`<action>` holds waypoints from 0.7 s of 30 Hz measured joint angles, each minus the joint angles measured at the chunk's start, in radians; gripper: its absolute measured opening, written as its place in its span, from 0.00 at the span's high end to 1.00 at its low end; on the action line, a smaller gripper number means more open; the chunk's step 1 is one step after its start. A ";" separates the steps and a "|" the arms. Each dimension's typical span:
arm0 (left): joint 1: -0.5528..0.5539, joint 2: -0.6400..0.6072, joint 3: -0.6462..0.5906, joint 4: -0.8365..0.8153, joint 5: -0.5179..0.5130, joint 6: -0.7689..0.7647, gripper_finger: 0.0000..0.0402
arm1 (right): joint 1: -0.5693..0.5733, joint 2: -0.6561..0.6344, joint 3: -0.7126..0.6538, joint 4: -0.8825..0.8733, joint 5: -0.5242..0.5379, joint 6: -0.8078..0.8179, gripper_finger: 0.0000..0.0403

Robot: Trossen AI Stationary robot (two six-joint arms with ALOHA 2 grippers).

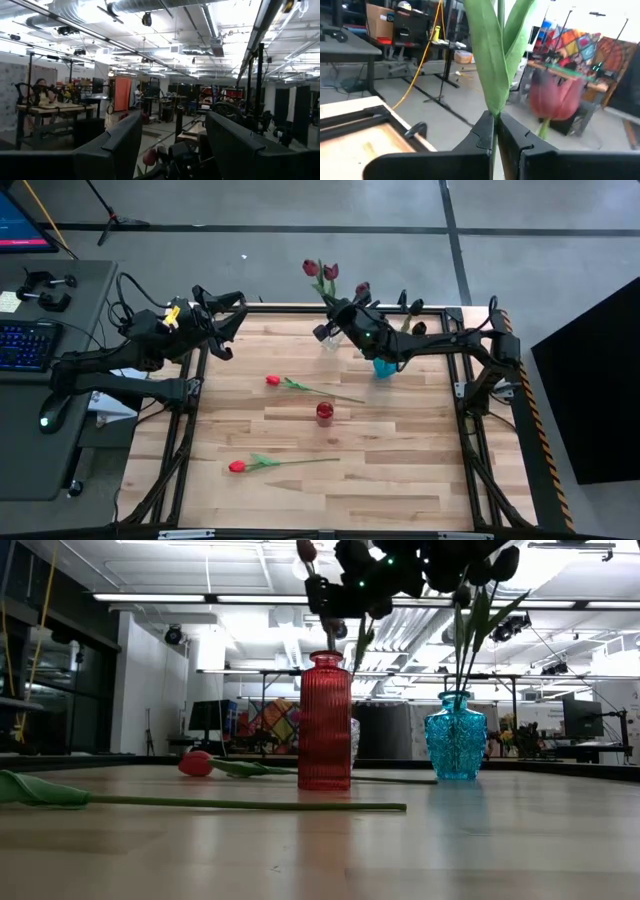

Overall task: Sort flowers into vase by color
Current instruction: Put the dark red flower into the transparent vase

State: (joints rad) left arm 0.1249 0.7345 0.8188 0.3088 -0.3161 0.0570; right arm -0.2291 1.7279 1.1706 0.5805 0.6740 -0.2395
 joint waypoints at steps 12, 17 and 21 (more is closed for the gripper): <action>0.000 0.000 0.000 0.000 -0.012 0.000 0.49 | -0.026 0.000 0.000 -0.147 -0.012 0.274 1.00; 0.000 0.000 0.000 0.000 -0.013 0.000 0.49 | -0.027 0.000 0.000 -0.177 -0.005 0.352 0.98; 0.000 0.000 0.000 -0.001 -0.014 0.000 0.49 | -0.026 0.000 0.000 -0.189 -0.005 0.392 0.88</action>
State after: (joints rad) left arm 0.1249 0.7345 0.8188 0.3080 -0.3298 0.0566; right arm -0.2552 1.7283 1.1702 0.3910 0.6687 0.1529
